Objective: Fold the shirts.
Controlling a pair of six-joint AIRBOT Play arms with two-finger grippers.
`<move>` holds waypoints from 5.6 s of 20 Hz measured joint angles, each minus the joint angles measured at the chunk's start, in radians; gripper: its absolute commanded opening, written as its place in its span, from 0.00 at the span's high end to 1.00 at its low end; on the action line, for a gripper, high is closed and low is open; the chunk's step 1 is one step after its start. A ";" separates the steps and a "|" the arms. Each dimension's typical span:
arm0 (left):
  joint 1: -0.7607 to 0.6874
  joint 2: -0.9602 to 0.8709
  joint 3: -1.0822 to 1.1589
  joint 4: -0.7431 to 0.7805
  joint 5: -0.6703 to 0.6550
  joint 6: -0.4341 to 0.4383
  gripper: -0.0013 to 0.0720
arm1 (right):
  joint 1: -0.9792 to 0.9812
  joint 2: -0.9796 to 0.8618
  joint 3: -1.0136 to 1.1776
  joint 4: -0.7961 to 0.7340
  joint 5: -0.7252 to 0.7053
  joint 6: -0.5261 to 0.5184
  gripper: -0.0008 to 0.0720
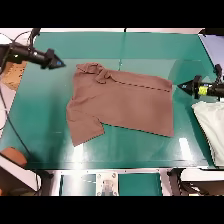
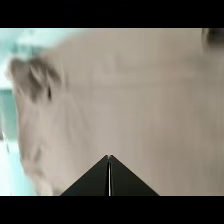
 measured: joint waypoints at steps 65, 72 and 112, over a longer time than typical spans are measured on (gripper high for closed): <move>0.079 0.066 -0.865 -0.100 0.217 0.353 0.95 | -0.109 0.148 -0.636 -0.214 -0.127 0.076 0.97; 0.078 0.172 -0.737 -0.112 0.090 0.320 0.95 | -0.094 0.241 -0.458 -0.139 -0.044 0.054 0.97; -0.154 0.167 -0.389 -0.075 0.830 0.213 0.95 | 0.198 -0.228 0.309 -0.004 -0.457 0.041 0.97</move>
